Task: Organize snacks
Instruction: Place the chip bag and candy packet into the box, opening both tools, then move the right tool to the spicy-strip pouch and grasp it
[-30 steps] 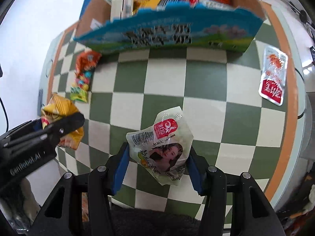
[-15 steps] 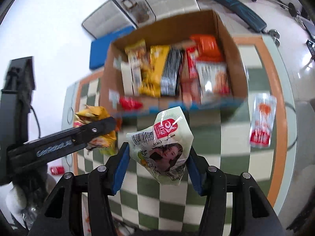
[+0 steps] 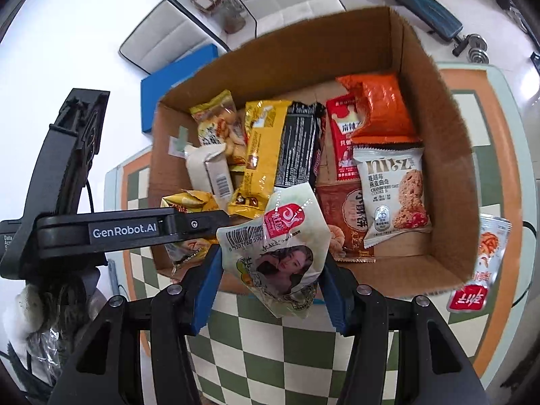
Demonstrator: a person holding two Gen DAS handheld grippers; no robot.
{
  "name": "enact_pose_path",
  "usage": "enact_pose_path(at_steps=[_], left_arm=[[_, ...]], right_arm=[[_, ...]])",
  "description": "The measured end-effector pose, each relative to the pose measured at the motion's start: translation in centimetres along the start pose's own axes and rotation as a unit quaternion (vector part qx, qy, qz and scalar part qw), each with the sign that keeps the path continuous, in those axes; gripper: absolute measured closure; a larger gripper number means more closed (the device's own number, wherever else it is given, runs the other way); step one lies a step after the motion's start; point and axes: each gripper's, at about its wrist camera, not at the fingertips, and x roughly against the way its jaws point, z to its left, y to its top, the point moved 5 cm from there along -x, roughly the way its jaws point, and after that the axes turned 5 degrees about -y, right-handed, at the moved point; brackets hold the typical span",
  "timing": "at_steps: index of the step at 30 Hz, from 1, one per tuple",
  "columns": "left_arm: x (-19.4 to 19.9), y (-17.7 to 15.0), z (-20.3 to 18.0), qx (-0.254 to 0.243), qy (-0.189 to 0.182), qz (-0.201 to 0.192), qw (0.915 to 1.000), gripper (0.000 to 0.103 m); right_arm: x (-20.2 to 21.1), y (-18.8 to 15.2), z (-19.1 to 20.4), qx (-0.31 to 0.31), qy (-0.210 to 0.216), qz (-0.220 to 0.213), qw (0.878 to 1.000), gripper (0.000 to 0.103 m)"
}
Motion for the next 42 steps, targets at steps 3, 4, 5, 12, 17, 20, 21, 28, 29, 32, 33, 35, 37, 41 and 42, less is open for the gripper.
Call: enact_pose_path(at_steps=[3, 4, 5, 12, 17, 20, 21, 28, 29, 32, 33, 35, 37, 41, 42], left_arm=[[-0.9, -0.1, 0.1, -0.001, 0.007, 0.011, 0.9999, 0.057], [-1.2, -0.3, 0.2, -0.003, 0.011, 0.017, 0.9998, 0.056], [-1.4, -0.3, 0.2, -0.003, 0.010, 0.021, 0.9997, 0.055], [-1.0, 0.2, 0.2, -0.005, 0.004, 0.004, 1.0000, 0.016], [0.3, -0.2, -0.2, -0.007, 0.006, -0.011, 0.9999, 0.013], [2.3, -0.4, -0.7, -0.020, 0.021, -0.054, 0.9981, 0.013], [3.1, -0.5, -0.8, -0.025, 0.036, -0.080, 0.9959, 0.013], [7.9, -3.1, -0.7, -0.037, 0.070, -0.188, 0.9790, 0.013], [8.2, -3.4, -0.6, -0.036, 0.069, -0.195, 0.9777, 0.013], [8.9, -5.1, -0.5, -0.037, 0.080, -0.219, 0.9719, 0.013], [9.1, -5.7, -0.5, -0.037, 0.084, -0.228, 0.9692, 0.013], [9.4, -7.0, -0.5, -0.042, 0.091, -0.245, 0.9645, 0.013], [9.9, -8.2, -0.5, -0.044, 0.094, -0.257, 0.9608, 0.013], [10.4, -10.0, -0.8, -0.049, 0.092, -0.270, 0.9573, 0.013], [10.6, -10.3, -0.9, -0.050, 0.096, -0.276, 0.9551, 0.013]], right_arm=[[-1.5, 0.2, -0.3, -0.004, 0.007, 0.016, 1.000, 0.044], [-1.7, 0.2, -0.3, -0.006, 0.010, 0.019, 1.000, 0.043], [-2.2, 0.2, -0.5, -0.009, 0.013, 0.026, 1.000, 0.043], [-3.0, 0.5, -1.1, -0.009, -0.011, 0.045, 0.999, 0.012], [-2.3, 0.5, -1.4, 0.005, -0.044, 0.044, 0.998, 0.011], [-1.5, 0.4, -1.5, 0.015, -0.072, 0.033, 0.997, 0.010], [-1.2, 0.4, -1.6, 0.017, -0.080, 0.028, 0.996, 0.010], [1.7, 0.0, -1.7, 0.031, -0.125, -0.022, 0.991, 0.009], [2.0, -0.1, -1.7, 0.030, -0.126, -0.026, 0.991, 0.009], [3.4, -0.9, -1.8, 0.029, -0.130, -0.045, 0.990, 0.009], [3.7, -1.2, -1.9, 0.029, -0.133, -0.051, 0.989, 0.009], [4.6, -1.7, -1.8, 0.035, -0.143, -0.067, 0.987, 0.009], [5.6, -2.4, -1.7, 0.044, -0.153, -0.082, 0.984, 0.009], [7.4, -3.7, -1.1, 0.055, -0.153, -0.098, 0.982, 0.008], [7.8, -4.0, -0.9, 0.057, -0.153, -0.102, 0.981, 0.009]])
